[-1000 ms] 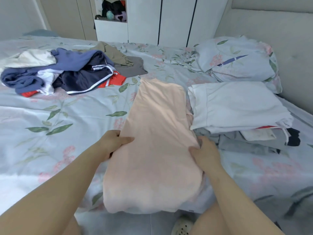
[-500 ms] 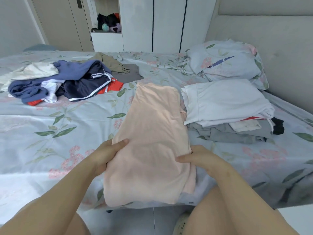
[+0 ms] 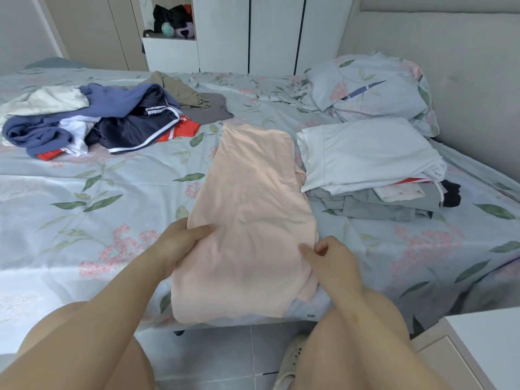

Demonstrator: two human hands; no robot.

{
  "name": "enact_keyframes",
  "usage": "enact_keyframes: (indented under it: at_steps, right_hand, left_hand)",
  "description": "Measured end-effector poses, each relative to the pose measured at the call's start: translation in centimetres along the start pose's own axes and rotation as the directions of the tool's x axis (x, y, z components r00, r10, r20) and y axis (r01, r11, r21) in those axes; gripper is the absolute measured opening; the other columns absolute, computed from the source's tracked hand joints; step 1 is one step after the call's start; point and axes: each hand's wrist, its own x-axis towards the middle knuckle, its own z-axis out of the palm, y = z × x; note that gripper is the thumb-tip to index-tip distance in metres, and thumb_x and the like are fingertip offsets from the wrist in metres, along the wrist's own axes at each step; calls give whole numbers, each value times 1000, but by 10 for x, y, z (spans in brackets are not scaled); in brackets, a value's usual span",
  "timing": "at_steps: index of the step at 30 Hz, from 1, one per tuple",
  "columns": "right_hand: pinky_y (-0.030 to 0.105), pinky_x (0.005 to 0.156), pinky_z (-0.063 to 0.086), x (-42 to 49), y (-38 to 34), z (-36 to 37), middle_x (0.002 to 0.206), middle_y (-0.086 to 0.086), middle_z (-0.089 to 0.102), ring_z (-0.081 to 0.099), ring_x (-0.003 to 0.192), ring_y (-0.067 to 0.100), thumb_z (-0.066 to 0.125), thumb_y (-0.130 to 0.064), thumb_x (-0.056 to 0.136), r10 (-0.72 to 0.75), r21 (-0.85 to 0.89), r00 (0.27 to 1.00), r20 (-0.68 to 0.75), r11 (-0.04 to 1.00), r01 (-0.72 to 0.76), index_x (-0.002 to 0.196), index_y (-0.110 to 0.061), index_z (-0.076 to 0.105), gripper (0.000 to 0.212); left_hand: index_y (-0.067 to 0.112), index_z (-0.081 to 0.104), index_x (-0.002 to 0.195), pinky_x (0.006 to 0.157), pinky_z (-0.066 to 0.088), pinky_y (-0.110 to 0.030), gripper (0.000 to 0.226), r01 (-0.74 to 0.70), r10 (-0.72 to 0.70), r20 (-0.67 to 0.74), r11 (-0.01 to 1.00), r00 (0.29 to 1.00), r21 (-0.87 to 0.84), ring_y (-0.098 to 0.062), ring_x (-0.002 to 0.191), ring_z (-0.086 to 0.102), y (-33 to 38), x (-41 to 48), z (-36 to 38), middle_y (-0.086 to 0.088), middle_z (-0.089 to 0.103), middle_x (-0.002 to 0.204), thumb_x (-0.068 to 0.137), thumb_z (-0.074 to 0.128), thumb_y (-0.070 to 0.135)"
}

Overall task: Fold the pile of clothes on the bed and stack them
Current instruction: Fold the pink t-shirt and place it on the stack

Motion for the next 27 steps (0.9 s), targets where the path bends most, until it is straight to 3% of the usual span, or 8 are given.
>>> enact_keyframes:
  at_steps: [6, 10, 14, 18, 21, 23, 27]
  right_hand:
    - [18, 55, 32, -6, 0, -6, 67, -3, 48, 44, 62, 11, 59, -12, 89, -4, 142, 997, 76, 990, -6, 68, -15, 44, 25]
    - [25, 56, 30, -2, -1, -20, 67, -3, 41, 39, 63, 12, 50, -14, 93, 107, 330, 994, 21, 938, -108, 72, -15, 38, 24]
    - [25, 56, 33, 3, 5, -18, 72, -3, 49, 45, 66, 13, 45, -17, 96, 87, 202, 996, -27, 976, -80, 86, -11, 46, 12]
    - [22, 61, 37, 2, 10, -12, 84, -6, 54, 51, 74, 8, 58, -35, 91, 101, 193, 993, 59, 975, -111, 98, -12, 51, 25]
    - [18, 58, 35, 3, 5, -12, 76, -7, 52, 50, 71, 10, 68, -19, 84, 101, 182, 990, 100, 976, -118, 84, -14, 55, 14]
    - [14, 53, 34, 4, 1, -13, 70, -5, 51, 48, 69, 13, 67, -8, 82, 99, 228, 989, 107, 966, -121, 71, -14, 53, 18]
    - [21, 53, 31, 0, -11, -14, 70, -2, 46, 42, 65, 13, 57, -11, 87, 103, 297, 985, 135, 945, -139, 75, -11, 47, 16]
  left_hand:
    - [18, 66, 108, 84, 53, -40, 31, 3, -3, -10, 1000, 1000, 15, -28, 92, 68, -2, -5, -3, -5, 73, 99, 81, 72, 29]
    - [17, 63, 106, 70, 52, -34, 32, -27, 28, -27, 999, 999, 39, -25, 88, 67, -1, -8, 0, -3, 70, 99, 79, 75, 28]
    - [15, 63, 102, 61, 48, -28, 30, -43, 46, -22, 994, 999, 100, -21, 82, 66, 3, -13, 7, -2, 70, 95, 78, 76, 27]
    - [13, 67, 97, 62, 51, -29, 25, -41, 39, 16, 981, 999, 187, -22, 81, 68, 2, -15, 10, -4, 71, 92, 78, 77, 24]
    - [15, 67, 97, 64, 52, -28, 19, -51, 46, 35, 985, 998, 167, -21, 82, 69, -1, -16, 7, -3, 72, 93, 81, 74, 24]
    - [17, 67, 102, 71, 53, -31, 23, -63, 59, 46, 993, 997, 104, -22, 87, 70, -4, -17, 3, -3, 73, 95, 82, 72, 27]
    - [17, 66, 109, 86, 52, -38, 27, -96, 96, 35, 995, 995, 10, -24, 94, 69, -9, -18, -7, -5, 73, 102, 85, 67, 30]
